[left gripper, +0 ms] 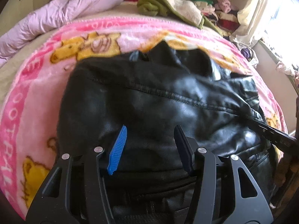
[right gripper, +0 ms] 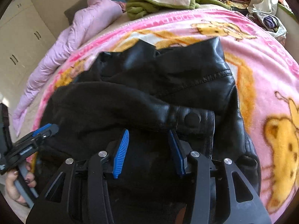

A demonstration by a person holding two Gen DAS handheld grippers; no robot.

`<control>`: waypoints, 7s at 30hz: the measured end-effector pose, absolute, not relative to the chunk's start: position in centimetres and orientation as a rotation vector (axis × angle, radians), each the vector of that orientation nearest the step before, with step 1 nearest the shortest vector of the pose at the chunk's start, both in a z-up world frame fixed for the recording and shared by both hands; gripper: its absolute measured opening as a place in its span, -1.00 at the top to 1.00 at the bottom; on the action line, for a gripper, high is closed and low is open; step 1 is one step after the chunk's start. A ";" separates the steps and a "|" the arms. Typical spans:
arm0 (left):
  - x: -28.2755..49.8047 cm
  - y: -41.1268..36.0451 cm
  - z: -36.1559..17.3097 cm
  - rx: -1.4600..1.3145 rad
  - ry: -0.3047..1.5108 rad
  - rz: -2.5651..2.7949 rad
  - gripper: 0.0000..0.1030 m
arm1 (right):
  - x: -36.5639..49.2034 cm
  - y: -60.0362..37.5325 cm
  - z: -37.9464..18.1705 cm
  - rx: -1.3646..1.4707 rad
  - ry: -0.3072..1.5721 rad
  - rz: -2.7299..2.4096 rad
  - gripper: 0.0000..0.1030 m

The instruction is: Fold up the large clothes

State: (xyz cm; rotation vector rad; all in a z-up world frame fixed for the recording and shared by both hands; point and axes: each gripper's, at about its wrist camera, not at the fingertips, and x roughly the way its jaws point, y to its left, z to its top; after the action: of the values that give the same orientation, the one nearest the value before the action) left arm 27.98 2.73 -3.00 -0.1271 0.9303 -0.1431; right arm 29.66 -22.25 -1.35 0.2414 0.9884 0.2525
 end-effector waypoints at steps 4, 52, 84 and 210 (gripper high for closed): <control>27.1 2.6 -1.6 -0.130 0.896 -0.147 0.12 | 27.3 -22.0 2.0 0.238 0.888 0.308 -0.03; 22.4 2.8 -0.2 -0.114 0.884 -0.142 -0.82 | 18.9 -25.4 3.2 0.336 0.754 0.329 -0.90; 10.4 10.0 5.2 -0.168 0.724 -0.050 -0.82 | 9.5 -28.6 7.7 0.374 0.632 0.352 -0.91; 20.3 13.6 6.9 -0.624 0.858 -0.247 0.90 | 17.5 -34.8 11.6 0.576 0.596 0.408 0.72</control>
State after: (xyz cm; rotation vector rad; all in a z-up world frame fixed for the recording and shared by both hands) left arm 20.28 13.61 6.94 -0.6239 0.8583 -0.2472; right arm 17.50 -34.78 11.56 0.5756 0.5962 0.4076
